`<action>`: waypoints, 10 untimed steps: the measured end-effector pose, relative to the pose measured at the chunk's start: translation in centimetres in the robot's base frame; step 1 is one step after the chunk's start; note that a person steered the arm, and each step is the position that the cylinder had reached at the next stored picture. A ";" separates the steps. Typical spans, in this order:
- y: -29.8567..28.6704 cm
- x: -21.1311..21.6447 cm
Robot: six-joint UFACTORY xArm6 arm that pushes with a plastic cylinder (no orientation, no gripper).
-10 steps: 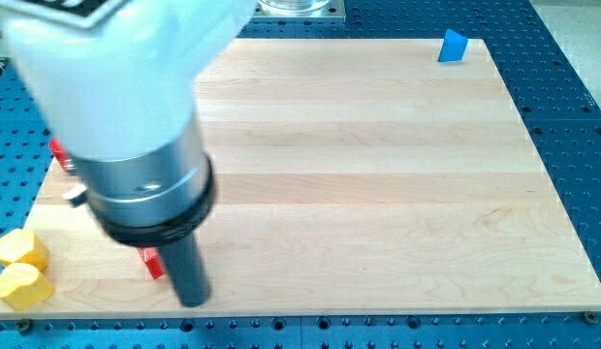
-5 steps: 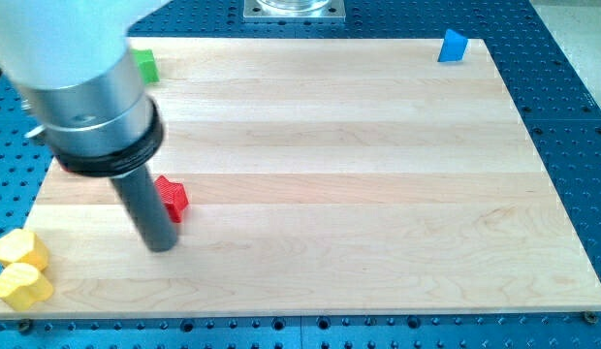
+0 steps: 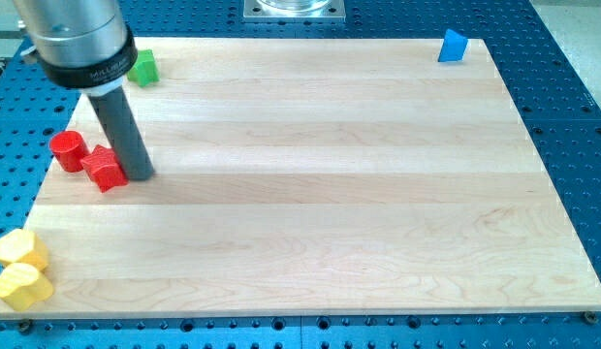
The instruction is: Move the red blocks close to each other
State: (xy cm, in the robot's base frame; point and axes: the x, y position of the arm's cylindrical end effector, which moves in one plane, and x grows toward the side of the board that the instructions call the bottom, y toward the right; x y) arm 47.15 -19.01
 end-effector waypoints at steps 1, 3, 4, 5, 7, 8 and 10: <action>-1.3 6.0; -5.3 3.1; -0.6 1.4; -9.6 4.2; -11.4 1.1; -11.4 -4.0; -10.6 -6.3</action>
State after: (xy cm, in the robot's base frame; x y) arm 40.88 -29.63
